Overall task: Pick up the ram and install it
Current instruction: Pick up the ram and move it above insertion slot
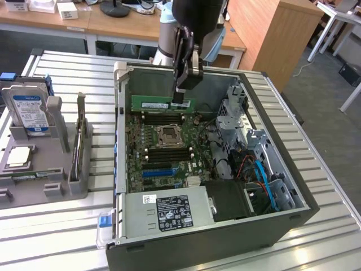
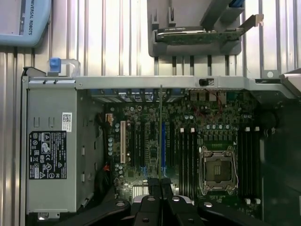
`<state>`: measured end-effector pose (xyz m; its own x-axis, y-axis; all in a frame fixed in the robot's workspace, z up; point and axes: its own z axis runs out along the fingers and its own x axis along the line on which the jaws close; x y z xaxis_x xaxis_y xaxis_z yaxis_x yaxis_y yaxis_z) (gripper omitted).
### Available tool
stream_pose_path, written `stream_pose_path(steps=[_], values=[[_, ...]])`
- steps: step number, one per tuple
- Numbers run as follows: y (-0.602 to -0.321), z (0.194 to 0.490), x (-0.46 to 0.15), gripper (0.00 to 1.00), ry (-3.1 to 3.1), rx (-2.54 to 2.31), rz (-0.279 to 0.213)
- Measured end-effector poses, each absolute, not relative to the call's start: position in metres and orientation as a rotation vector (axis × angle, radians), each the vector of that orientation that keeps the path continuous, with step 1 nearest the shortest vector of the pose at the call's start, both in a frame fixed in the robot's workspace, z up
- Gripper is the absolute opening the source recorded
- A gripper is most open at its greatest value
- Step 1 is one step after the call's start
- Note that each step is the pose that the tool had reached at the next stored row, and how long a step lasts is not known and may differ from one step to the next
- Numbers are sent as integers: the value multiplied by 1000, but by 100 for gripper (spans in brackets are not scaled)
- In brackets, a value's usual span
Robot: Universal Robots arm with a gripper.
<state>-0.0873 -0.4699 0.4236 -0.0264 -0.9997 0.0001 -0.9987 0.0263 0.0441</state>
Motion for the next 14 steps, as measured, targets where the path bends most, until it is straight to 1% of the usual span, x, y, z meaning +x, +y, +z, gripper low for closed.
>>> stream_pose_path(steps=[14], values=[[-470, 424, -51, 12, -2227, 2171, -49]])
